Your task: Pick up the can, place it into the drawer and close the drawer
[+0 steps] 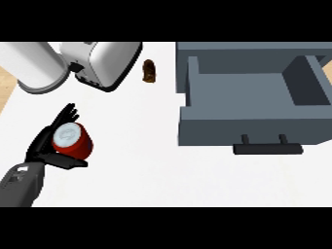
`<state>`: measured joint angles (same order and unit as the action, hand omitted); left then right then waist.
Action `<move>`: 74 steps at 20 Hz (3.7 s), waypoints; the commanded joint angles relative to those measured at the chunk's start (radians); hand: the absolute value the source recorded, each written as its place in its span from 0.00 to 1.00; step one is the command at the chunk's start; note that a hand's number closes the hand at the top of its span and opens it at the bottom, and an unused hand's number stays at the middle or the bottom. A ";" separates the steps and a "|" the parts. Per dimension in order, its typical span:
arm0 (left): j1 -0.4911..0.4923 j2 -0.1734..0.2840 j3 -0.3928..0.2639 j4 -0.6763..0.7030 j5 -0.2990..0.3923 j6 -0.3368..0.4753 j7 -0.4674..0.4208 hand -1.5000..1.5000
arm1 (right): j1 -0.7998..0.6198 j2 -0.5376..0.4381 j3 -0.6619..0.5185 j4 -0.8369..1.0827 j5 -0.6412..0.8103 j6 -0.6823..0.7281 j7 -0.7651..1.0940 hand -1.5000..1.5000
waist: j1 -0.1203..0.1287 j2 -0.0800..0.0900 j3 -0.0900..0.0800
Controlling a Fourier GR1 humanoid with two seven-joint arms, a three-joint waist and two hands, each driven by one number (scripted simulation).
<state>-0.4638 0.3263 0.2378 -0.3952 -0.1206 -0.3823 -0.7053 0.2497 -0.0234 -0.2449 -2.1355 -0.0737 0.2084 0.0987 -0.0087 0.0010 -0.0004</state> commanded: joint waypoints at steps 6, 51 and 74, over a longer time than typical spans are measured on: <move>-0.035 -0.043 -0.003 -0.048 0.042 -0.050 0.040 1.00 | 0.015 0.022 0.024 -0.048 0.014 -0.006 0.020 0.00 | 0.003 -0.002 0.000; -0.352 -0.326 -0.385 -0.918 0.107 0.722 0.954 1.00 | 0.024 -0.013 -0.056 -0.070 -0.075 0.003 0.040 0.00 | -0.004 -0.001 0.001; -0.954 -0.326 -0.506 -0.275 0.361 0.950 0.908 1.00 | -0.015 -0.003 -0.012 -0.039 -0.022 -0.009 0.016 0.00 | -0.045 0.010 0.002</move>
<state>-1.3424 0.0001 -0.2469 -0.7842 0.1880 0.5432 0.2383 0.2634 -0.0207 -0.2607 -2.1702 -0.0967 0.2060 0.0940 -0.0406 0.0072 0.0012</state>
